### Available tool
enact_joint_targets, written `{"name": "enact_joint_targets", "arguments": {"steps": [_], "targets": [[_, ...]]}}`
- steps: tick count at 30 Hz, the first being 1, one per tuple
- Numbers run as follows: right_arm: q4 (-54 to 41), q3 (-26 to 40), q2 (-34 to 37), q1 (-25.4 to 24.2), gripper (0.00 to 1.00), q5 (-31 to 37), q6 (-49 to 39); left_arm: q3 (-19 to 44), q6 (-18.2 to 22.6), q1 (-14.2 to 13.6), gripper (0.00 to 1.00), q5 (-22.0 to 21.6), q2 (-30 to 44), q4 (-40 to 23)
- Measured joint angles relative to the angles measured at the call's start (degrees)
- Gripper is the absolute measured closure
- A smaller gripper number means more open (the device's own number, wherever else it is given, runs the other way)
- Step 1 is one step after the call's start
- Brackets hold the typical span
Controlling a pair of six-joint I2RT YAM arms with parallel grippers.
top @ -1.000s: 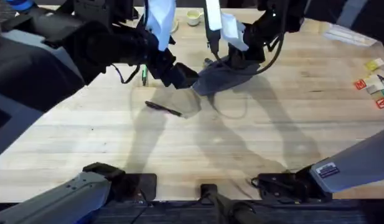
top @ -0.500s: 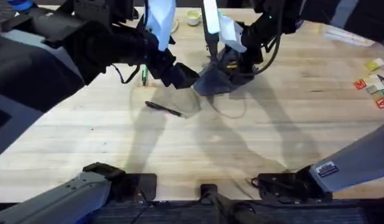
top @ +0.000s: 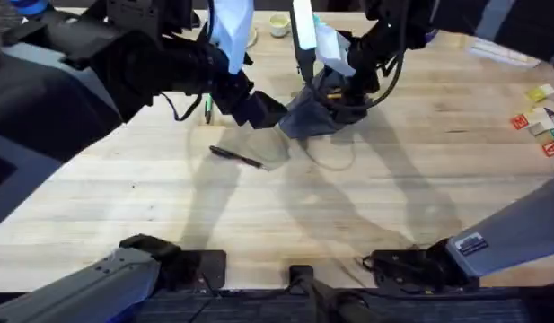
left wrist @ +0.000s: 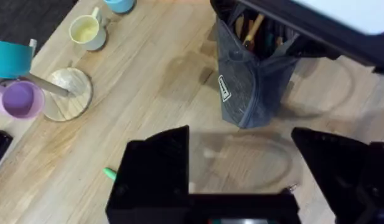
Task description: Unzip the bag, pick up the pens from the table one at a time and place them inside, then zip the bag closed.
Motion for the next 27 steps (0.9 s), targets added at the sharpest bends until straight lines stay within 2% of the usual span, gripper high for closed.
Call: {"name": "enact_joint_targets", "arguments": {"steps": [8,14,18,22,27], "targets": [[-0.33,0.00,-1.10,0.00,0.006,0.11,5.48,0.00,-10.57,0.00,0.008,-8.52,0.00,0.55],[-0.52,0.00,-8.42,0.00,0.006,0.00,14.22,0.00,-18.73,0.39,0.007,-16.22,0.00,0.48],[-0.52,0.00,-14.05,0.00,0.005,0.00,20.57,0.00,-24.67,2.32,0.007,-22.56,0.00,0.24],[-0.52,0.00,-18.24,0.00,0.006,-0.04,26.26,0.00,-27.82,4.43,0.008,-27.71,0.00,0.24],[-0.57,0.00,-22.12,0.00,0.005,-0.22,32.92,0.00,-29.16,7.04,0.008,-31.58,0.24,0.72]]}}
